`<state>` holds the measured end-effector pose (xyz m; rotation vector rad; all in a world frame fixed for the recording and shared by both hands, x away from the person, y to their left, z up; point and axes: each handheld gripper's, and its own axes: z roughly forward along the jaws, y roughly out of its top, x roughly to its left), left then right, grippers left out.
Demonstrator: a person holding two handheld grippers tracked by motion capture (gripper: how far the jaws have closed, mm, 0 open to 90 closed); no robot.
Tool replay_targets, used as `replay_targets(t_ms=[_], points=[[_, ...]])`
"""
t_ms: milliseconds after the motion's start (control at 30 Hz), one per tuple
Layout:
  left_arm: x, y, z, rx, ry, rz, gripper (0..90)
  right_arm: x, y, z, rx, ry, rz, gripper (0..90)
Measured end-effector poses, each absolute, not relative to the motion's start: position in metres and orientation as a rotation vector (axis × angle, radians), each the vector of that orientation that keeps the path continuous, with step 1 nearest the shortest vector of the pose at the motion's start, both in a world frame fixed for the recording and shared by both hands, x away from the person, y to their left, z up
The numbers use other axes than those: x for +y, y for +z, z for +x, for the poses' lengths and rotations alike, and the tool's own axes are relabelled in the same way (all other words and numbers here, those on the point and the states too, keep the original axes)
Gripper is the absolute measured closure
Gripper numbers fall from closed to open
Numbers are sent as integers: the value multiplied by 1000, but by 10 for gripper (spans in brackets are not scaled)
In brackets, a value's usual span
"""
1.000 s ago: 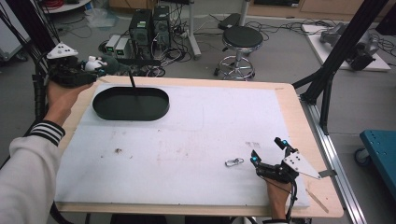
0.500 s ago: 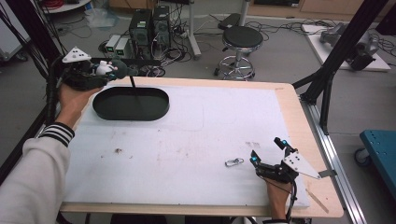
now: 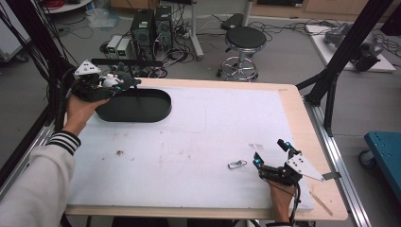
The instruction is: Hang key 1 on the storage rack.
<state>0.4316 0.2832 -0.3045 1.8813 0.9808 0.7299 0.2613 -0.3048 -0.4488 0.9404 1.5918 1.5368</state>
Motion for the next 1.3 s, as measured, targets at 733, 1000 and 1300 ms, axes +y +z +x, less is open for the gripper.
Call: replay_targets(t_ms=[733,1000,1300], points=[[292,-328,456,1044,718,1876,539,-304,-449,261,1593,1529,938,5],[294,-330,459,1068,690,1816,506,-304,-449,261,1596,1528,949,5],[304,-332,459,1006,532,1793,17,-303,-450,261,1607,1523,940,5]])
